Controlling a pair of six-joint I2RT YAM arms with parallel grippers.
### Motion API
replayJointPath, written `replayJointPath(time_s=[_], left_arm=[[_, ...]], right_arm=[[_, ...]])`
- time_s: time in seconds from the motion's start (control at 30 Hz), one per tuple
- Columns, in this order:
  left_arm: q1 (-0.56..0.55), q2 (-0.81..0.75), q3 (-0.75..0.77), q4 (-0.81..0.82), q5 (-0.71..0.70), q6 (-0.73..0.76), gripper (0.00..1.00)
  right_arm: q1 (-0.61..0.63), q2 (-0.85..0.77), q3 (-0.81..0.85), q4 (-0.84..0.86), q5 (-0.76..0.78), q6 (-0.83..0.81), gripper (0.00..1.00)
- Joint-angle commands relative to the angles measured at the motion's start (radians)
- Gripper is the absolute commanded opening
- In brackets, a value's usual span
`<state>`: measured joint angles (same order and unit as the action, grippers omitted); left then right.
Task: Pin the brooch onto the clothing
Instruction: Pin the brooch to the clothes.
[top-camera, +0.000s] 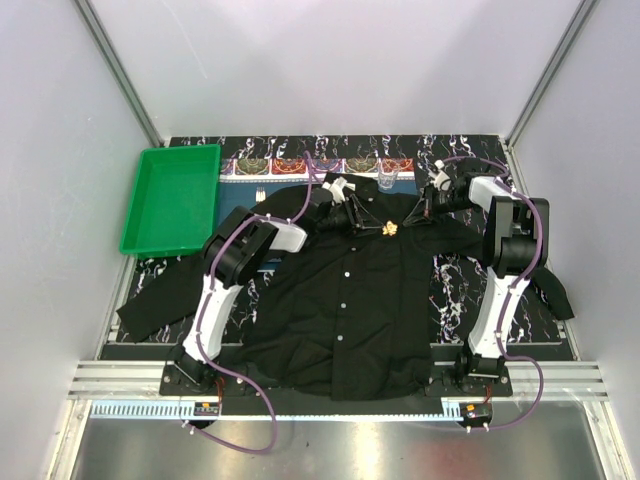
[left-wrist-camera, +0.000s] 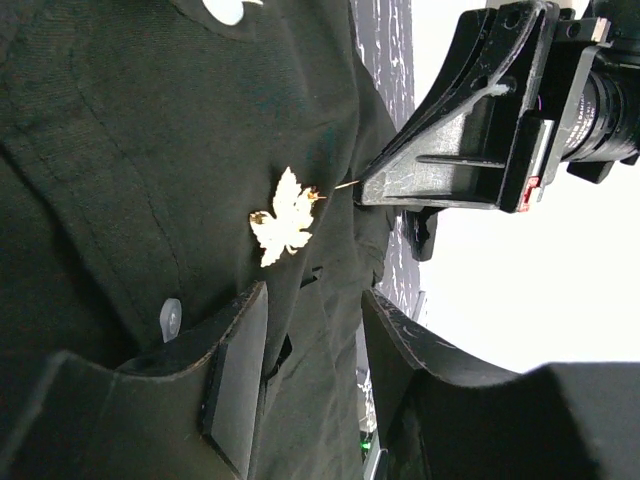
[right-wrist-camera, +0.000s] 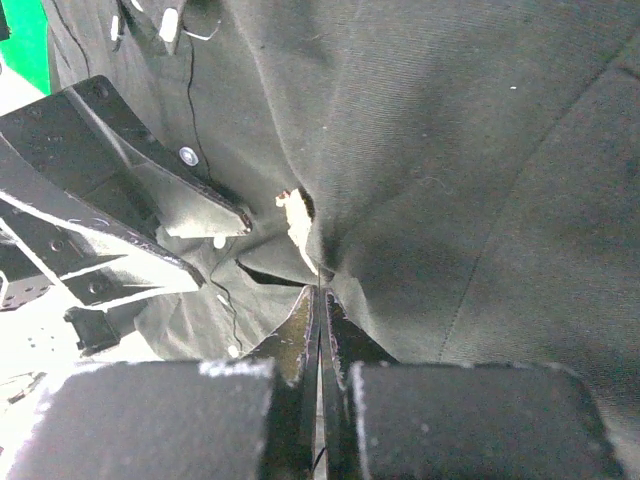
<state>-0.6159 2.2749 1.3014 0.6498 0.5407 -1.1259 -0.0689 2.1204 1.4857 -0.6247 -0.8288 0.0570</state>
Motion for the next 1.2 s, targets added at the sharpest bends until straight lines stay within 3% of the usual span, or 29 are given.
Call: replayJointPath(time_s=[0.0, 0.37, 0.53, 0.77, 1.17], left_arm=[[-0.01, 0.02, 0.07, -0.022, -0.036, -0.003, 0.45], [-0.036, 0.057, 0.145, -0.165, -0.1, -0.014, 0.48], [-0.038, 0.08, 0.154, -0.144, -0.107, -0.051, 0.49], [-0.053, 0.117, 0.153, 0.143, -0.058, -0.144, 0.42], [-0.067, 0.136, 0.137, 0.37, -0.039, -0.209, 0.3]], right_arm=[[-0.015, 0.004, -0.004, 0.028, -0.058, 0.029, 0.0], [-0.032, 0.019, -0.013, 0.034, -0.081, 0.06, 0.0], [-0.032, 0.019, -0.018, 0.04, -0.098, 0.066, 0.0], [-0.032, 0.015, -0.027, 0.039, -0.082, 0.055, 0.0], [-0.032, 0.009, -0.024, 0.04, -0.064, 0.056, 0.0]])
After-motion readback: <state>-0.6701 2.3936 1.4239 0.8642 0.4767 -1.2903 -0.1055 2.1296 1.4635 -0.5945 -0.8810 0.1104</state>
